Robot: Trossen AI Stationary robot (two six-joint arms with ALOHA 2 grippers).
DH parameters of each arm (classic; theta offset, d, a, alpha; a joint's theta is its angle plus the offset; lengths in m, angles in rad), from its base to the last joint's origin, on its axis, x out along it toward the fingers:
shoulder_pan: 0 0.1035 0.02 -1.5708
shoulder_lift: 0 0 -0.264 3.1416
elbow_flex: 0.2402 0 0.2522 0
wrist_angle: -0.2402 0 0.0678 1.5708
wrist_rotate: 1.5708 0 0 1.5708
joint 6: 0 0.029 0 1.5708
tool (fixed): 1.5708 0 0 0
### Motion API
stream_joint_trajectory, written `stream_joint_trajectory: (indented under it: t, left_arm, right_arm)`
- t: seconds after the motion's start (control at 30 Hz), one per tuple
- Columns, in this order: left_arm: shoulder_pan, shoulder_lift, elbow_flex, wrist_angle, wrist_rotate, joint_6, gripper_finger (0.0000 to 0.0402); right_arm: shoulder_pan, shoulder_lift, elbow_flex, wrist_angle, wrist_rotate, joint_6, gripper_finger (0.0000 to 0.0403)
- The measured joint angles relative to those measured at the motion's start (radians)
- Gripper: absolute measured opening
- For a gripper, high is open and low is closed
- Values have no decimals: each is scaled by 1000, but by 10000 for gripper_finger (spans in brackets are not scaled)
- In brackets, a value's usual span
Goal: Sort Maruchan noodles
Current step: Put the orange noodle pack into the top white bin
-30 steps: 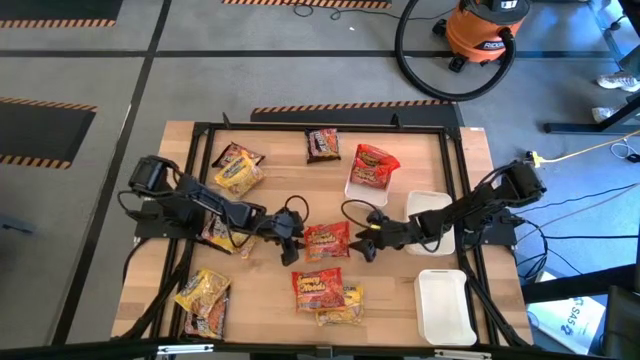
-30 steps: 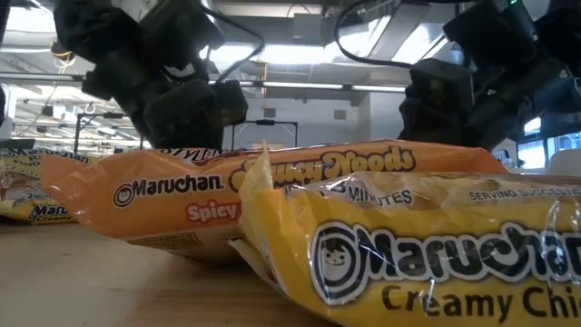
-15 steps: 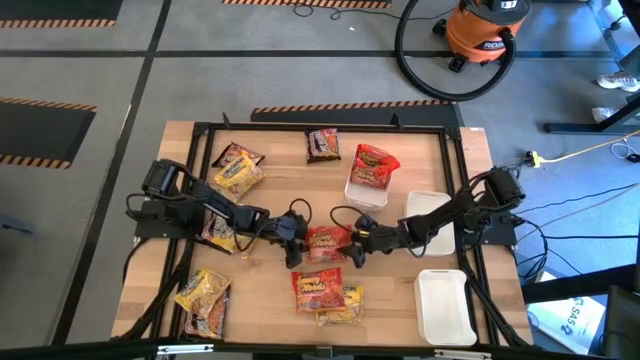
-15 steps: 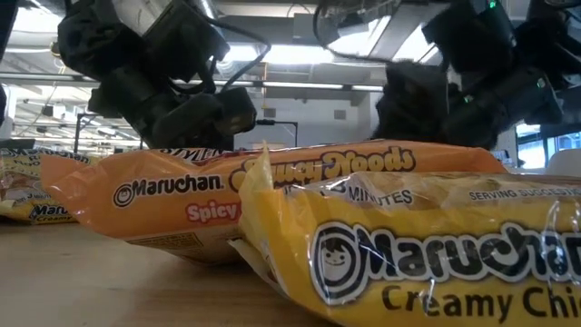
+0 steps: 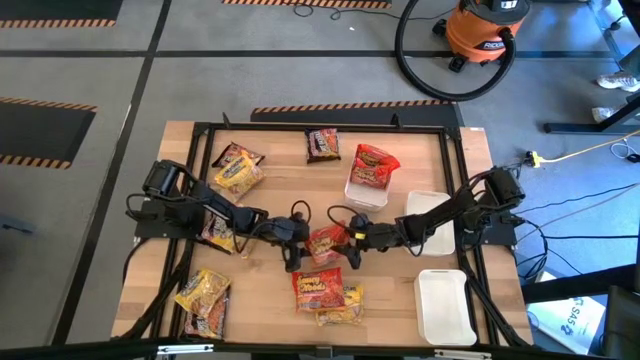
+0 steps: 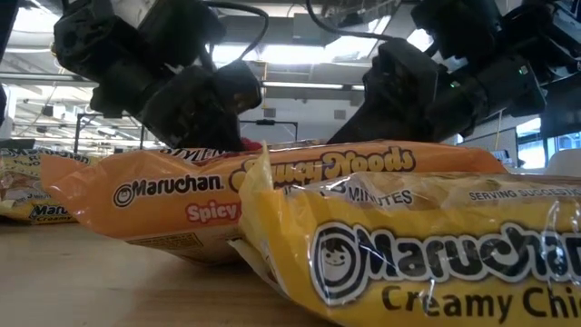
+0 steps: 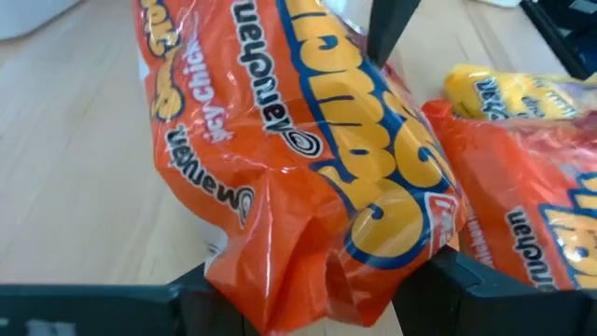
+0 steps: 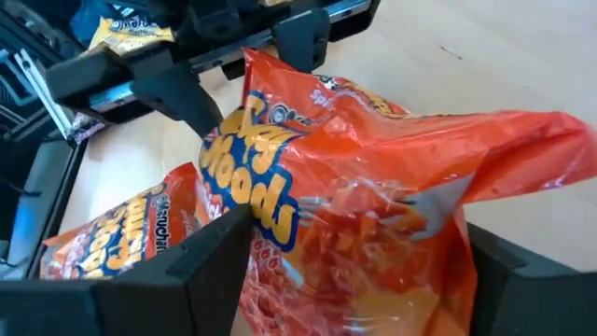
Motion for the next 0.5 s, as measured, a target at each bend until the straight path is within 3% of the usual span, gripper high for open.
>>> stream_joint_trajectory:
  t: [0.1,0.23,0.4,0.5]
  left_arm:
    - [0,0,0,1,-1,1,166]
    - [0,-8,0,-22,17,8,166]
    - [5,-102,0,-203,-6,20,166]
    - [6,-185,4,-341,-51,21,166]
  right_arm:
    - [0,0,0,1,-1,-38,251]
    - [0,-1,1,13,-3,-98,198]
    - [3,-17,6,26,-6,-173,121]
    - [3,-48,6,15,-4,-231,99]
